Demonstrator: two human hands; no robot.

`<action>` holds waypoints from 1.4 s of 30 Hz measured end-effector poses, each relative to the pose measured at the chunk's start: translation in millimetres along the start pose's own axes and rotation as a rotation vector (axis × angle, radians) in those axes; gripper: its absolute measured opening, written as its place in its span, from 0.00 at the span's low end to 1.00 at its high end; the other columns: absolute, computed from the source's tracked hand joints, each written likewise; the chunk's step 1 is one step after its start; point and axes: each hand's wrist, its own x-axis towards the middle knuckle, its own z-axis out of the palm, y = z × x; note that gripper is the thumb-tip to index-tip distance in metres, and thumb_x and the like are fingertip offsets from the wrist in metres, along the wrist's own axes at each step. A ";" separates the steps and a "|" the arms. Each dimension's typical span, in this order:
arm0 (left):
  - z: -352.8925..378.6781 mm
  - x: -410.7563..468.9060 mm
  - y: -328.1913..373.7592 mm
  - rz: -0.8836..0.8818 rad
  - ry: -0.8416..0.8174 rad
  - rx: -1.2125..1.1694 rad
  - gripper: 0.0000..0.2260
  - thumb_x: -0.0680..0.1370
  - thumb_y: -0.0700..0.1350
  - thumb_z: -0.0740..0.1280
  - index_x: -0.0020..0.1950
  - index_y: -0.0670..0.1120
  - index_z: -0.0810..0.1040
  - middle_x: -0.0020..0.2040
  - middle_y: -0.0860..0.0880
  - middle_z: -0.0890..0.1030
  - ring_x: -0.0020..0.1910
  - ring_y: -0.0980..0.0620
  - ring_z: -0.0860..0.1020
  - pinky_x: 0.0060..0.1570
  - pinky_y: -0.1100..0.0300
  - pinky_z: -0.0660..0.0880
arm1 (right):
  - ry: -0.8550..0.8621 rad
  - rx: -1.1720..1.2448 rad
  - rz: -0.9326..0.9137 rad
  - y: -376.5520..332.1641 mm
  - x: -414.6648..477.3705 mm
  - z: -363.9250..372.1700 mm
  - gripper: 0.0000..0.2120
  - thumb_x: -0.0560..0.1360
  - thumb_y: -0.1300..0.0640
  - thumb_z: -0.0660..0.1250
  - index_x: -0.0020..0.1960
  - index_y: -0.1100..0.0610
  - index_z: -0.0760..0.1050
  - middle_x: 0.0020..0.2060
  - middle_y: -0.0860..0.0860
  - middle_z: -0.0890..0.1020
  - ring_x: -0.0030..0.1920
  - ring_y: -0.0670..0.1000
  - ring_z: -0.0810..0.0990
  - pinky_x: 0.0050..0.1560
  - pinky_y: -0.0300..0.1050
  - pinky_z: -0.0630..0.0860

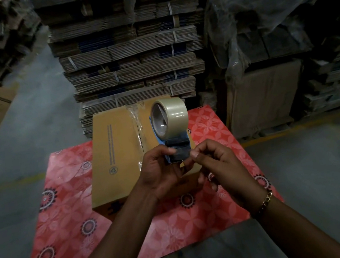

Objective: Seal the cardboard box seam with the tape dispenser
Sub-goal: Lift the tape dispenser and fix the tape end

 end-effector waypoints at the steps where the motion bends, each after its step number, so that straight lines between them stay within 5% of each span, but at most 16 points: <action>1: -1.1 0.7 0.2 0.006 -0.007 0.009 0.32 0.53 0.41 0.75 0.56 0.39 0.76 0.42 0.42 0.81 0.35 0.47 0.79 0.43 0.52 0.76 | 0.001 0.009 0.010 -0.8 1.0 0.5 0.06 0.80 0.56 0.67 0.47 0.58 0.76 0.45 0.52 0.88 0.28 0.49 0.78 0.22 0.38 0.67; 8: -3.4 0.0 1.0 0.033 0.023 0.103 0.17 0.59 0.38 0.65 0.47 0.38 0.76 0.42 0.40 0.81 0.42 0.44 0.80 0.45 0.52 0.77 | 0.019 -0.016 0.038 -4.3 7.4 1.8 0.08 0.76 0.58 0.73 0.43 0.58 0.75 0.24 0.44 0.78 0.25 0.45 0.74 0.21 0.36 0.64; 12: -5.6 0.7 2.0 0.048 0.043 0.119 0.11 0.62 0.37 0.61 0.39 0.39 0.81 0.40 0.42 0.82 0.43 0.45 0.79 0.49 0.51 0.75 | -0.027 -0.024 0.004 -6.4 9.0 -0.3 0.08 0.76 0.59 0.72 0.42 0.60 0.75 0.26 0.45 0.75 0.23 0.47 0.72 0.22 0.35 0.64; 16: -9.6 2.7 2.9 0.037 0.059 0.116 0.22 0.56 0.39 0.68 0.49 0.38 0.80 0.46 0.41 0.81 0.47 0.44 0.78 0.50 0.50 0.75 | -0.107 -0.099 0.023 -11.0 9.9 -3.5 0.10 0.78 0.56 0.70 0.48 0.64 0.74 0.37 0.59 0.79 0.25 0.47 0.73 0.22 0.36 0.64; 20: -13.2 2.6 1.9 0.031 0.054 0.092 0.19 0.56 0.38 0.67 0.47 0.37 0.79 0.46 0.39 0.79 0.46 0.43 0.78 0.51 0.49 0.74 | -0.127 -0.104 0.083 -12.8 13.5 -6.6 0.08 0.77 0.58 0.71 0.44 0.61 0.76 0.31 0.49 0.76 0.24 0.46 0.73 0.22 0.37 0.63; 23: -13.2 3.6 1.1 0.042 0.035 0.084 0.11 0.56 0.37 0.68 0.36 0.40 0.81 0.42 0.41 0.80 0.45 0.43 0.78 0.54 0.47 0.73 | -0.138 -0.120 0.111 -15.8 17.7 -7.5 0.07 0.76 0.60 0.73 0.40 0.57 0.77 0.26 0.47 0.74 0.23 0.46 0.71 0.22 0.37 0.62; 27: -16.9 4.3 3.2 0.007 -0.040 0.087 0.31 0.53 0.43 0.74 0.56 0.38 0.80 0.51 0.40 0.82 0.49 0.43 0.80 0.53 0.48 0.73 | -0.141 -0.117 0.144 -19.7 22.5 -6.3 0.09 0.74 0.63 0.73 0.38 0.58 0.75 0.20 0.44 0.72 0.20 0.42 0.67 0.21 0.35 0.60; 31: -19.7 4.1 2.9 0.002 -0.098 0.071 0.34 0.55 0.45 0.76 0.60 0.39 0.80 0.53 0.40 0.82 0.48 0.44 0.81 0.52 0.49 0.74 | -0.133 -0.131 0.160 -19.9 25.2 -5.2 0.09 0.74 0.63 0.73 0.39 0.59 0.75 0.19 0.43 0.72 0.21 0.43 0.64 0.22 0.37 0.57; 37: -16.8 3.0 1.1 0.064 -0.034 0.164 0.19 0.59 0.38 0.69 0.50 0.40 0.84 0.46 0.42 0.83 0.44 0.47 0.80 0.50 0.51 0.77 | -0.094 -0.147 0.168 -19.7 27.5 -1.4 0.09 0.73 0.64 0.73 0.38 0.59 0.75 0.19 0.43 0.71 0.23 0.44 0.63 0.23 0.38 0.57; 42: -12.2 4.6 -4.3 0.121 0.086 0.208 0.06 0.61 0.36 0.62 0.28 0.43 0.78 0.33 0.45 0.79 0.36 0.50 0.79 0.50 0.49 0.76 | -0.066 -0.130 0.147 -14.9 25.6 0.1 0.08 0.73 0.62 0.75 0.39 0.57 0.76 0.23 0.46 0.71 0.24 0.45 0.64 0.23 0.37 0.57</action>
